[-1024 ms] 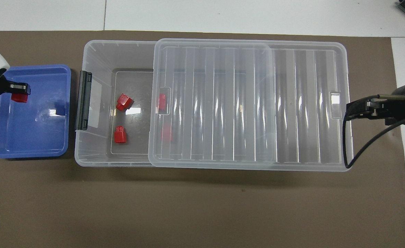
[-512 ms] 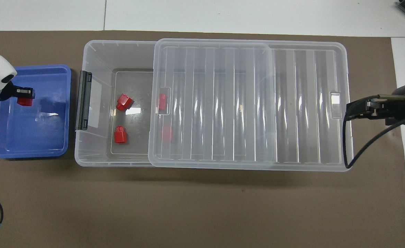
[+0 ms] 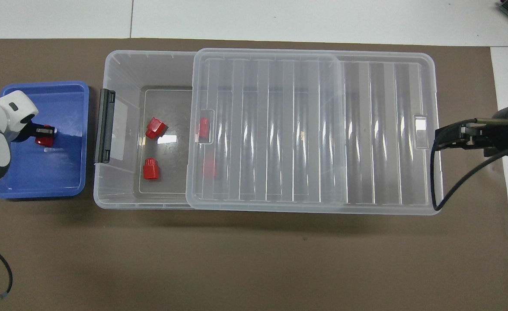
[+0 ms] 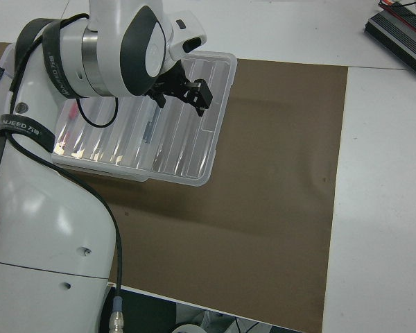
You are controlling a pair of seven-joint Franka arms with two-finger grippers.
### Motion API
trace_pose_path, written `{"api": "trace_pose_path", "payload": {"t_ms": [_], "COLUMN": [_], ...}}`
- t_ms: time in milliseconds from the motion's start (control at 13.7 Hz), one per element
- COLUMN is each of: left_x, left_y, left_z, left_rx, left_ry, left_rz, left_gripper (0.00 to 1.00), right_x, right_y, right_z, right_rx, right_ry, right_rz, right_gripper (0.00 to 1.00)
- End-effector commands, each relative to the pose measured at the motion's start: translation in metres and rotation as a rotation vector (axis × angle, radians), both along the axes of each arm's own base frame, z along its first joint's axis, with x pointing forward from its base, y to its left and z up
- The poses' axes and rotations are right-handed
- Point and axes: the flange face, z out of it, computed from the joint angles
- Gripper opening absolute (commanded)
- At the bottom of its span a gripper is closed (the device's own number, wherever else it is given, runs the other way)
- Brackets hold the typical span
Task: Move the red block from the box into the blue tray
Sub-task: 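Lower the red block into the blue tray and open the left gripper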
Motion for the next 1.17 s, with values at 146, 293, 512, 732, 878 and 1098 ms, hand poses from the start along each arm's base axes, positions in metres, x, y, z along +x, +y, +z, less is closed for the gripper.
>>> {"api": "trace_pose_path", "payload": {"t_ms": [146,293,512,732,878,1098], "left_x": [-0.017,-0.017,-0.021,-0.025,-0.023,-0.021], "left_y": [0.0,-0.007,-0.017,-0.021,-0.028,-0.029], "left_z": [0.009,0.01,0.001,-0.008,-0.008,-0.008], "left_rx": [-0.019,-0.039,-0.047,-0.049,-0.05,-0.049], "left_ry": [0.043,0.042,0.025,-0.013,-0.019,-0.022], "left_rz": [0.061,0.134,0.161,0.16,0.148,0.145], "left_gripper": [0.06,0.06,0.06,0.06,0.17,1.0], "right_x": [-0.004,-0.004,-0.002,-0.001,0.0,0.007], "right_y": [-0.01,-0.012,-0.025,-0.041,-0.05,-0.063], "right_z": [-0.001,-0.002,-0.009,-0.022,-0.028,-0.042], "right_rx": [0.002,0.001,0.001,0.0,0.0,0.0], "right_ry": [-0.026,-0.024,-0.03,-0.045,-0.062,-0.08], "right_rz": [-0.031,-0.034,-0.053,-0.078,-0.077,-0.093], "right_gripper": [0.92,0.7,0.0,0.0,0.0,0.0]}}
